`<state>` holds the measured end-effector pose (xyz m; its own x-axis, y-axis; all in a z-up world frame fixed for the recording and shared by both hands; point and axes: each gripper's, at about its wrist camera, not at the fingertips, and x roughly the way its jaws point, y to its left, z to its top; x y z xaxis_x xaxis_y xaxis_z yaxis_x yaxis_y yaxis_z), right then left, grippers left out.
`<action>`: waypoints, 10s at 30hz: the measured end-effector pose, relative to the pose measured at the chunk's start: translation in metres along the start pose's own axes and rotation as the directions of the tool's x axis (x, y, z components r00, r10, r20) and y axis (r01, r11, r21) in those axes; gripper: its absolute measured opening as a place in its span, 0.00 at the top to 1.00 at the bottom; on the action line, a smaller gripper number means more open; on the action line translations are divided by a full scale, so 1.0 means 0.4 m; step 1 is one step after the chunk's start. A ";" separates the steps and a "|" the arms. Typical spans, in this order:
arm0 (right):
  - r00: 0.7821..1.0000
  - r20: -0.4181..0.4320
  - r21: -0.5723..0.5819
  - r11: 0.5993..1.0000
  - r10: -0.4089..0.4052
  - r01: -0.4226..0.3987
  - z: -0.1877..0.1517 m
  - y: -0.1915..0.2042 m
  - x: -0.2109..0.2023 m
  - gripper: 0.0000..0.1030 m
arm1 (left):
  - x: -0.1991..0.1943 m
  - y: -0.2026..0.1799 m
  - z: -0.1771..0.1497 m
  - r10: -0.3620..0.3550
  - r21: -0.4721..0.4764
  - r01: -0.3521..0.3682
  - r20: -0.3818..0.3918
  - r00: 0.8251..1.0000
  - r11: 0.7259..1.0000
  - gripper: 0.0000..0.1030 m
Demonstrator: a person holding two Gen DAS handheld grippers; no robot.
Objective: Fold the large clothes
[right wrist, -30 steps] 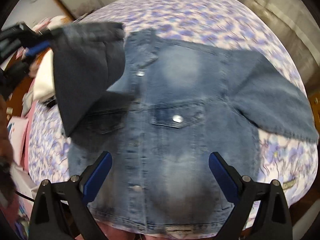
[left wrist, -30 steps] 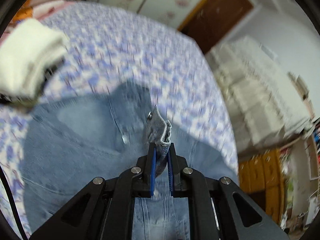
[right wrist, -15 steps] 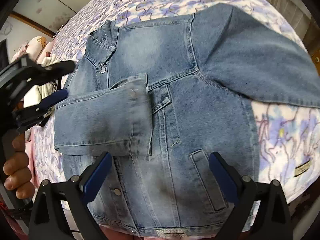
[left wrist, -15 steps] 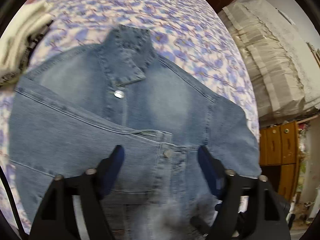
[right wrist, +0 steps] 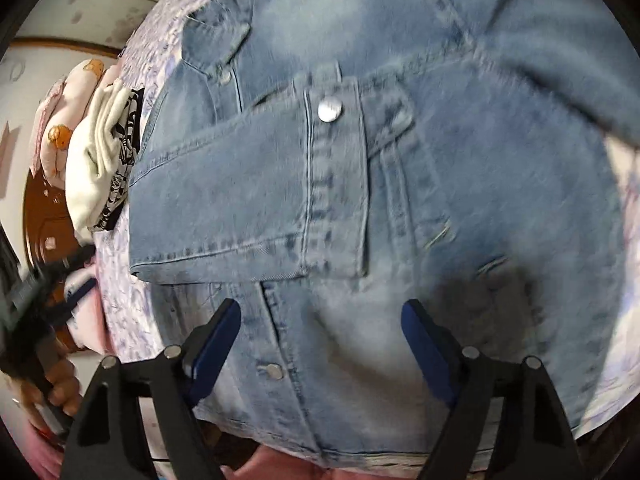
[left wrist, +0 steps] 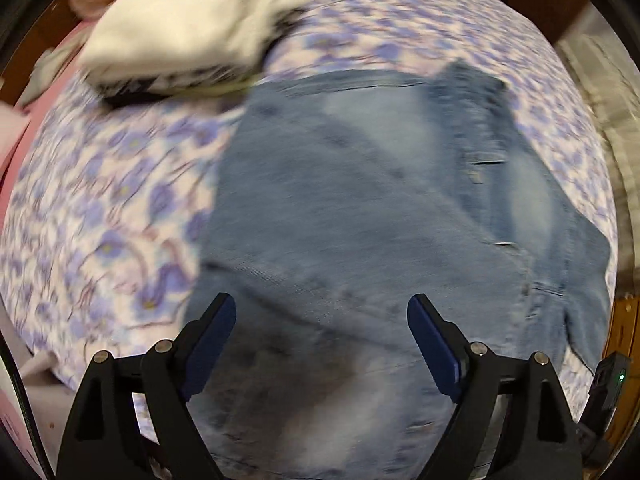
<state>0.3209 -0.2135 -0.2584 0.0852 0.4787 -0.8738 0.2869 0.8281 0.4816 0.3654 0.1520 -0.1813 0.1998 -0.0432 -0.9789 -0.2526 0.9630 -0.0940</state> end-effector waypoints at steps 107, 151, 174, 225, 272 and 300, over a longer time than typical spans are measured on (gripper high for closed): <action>0.772 0.397 0.215 0.868 -0.496 0.447 0.141 0.108 0.044 0.77 | 0.236 0.251 0.037 -0.098 0.177 0.099 -0.013 0.995 0.979 0.62; 0.776 0.464 -0.001 0.876 -0.427 0.483 0.106 0.122 0.117 1.00 | 0.302 0.186 0.108 -0.113 0.029 0.116 -0.101 0.988 0.993 0.92; 0.955 0.252 -0.404 0.914 0.155 -0.042 0.216 0.434 0.357 1.00 | 0.370 0.012 0.357 -0.102 0.029 0.100 0.057 0.993 0.995 0.90; 0.814 0.533 0.117 0.973 -0.230 0.198 0.117 -0.034 0.043 0.98 | 0.246 0.007 0.210 0.057 -0.009 -0.057 0.264 0.963 0.998 0.76; 0.915 0.399 0.135 0.991 -0.067 0.014 -0.110 -0.639 -0.402 0.29 | 0.037 -0.939 -0.601 0.022 0.484 0.025 -0.091 0.996 0.875 0.14; 0.746 0.652 0.538 0.778 -0.139 -0.325 0.044 -1.081 -0.488 0.29 | 0.072 -1.224 -0.573 0.053 0.681 -0.030 -0.014 0.998 0.732 0.14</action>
<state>0.1970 -0.6700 -0.2973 0.6452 0.0515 -0.7622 0.7088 0.3318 0.6225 0.2780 -0.3819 -0.2051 0.1729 0.0045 -0.9849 0.4534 0.8873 0.0837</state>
